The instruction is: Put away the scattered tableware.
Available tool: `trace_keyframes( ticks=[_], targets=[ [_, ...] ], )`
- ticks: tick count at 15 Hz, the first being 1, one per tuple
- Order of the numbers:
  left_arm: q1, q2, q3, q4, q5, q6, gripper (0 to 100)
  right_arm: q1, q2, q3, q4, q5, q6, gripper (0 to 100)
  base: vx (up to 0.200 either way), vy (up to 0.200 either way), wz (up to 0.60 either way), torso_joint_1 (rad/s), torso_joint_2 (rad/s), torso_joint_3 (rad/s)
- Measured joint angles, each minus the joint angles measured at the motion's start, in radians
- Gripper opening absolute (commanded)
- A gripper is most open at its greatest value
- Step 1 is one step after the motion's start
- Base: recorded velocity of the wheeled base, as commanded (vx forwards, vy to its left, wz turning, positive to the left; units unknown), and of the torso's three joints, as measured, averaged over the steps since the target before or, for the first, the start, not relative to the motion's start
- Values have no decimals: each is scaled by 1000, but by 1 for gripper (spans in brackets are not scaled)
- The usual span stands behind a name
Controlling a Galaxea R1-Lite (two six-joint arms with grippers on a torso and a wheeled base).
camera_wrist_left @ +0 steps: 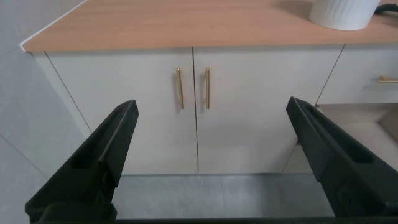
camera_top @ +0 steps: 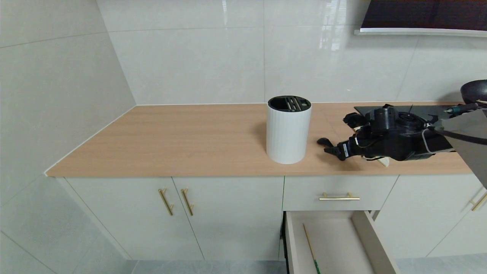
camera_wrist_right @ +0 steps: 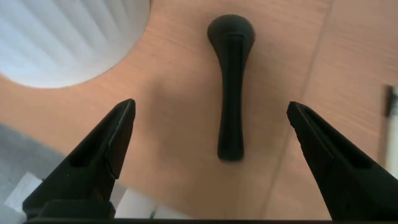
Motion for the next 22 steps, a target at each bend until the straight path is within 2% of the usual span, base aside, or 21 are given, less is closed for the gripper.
trace_keyframes(
  ticks=[3, 17, 18, 22],
  targets=[
    [0, 0, 0, 0, 0, 0, 100, -21, 41, -44, -1, 9, 14, 100, 0, 0, 0, 0, 0, 0],
    [0, 0, 0, 0, 0, 0, 100, -25, 119, -83, -17, 18, 16, 100, 0, 0, 0, 0, 0, 0],
    [0, 0, 0, 0, 0, 0, 100, -25, 121, -83, -17, 18, 16, 0, 0, 0, 0, 0, 0, 0],
    [0, 0, 0, 0, 0, 0, 100, -22, 130, -84, -20, 16, 13, 0, 0, 0, 0, 0, 0, 0]
  ],
)
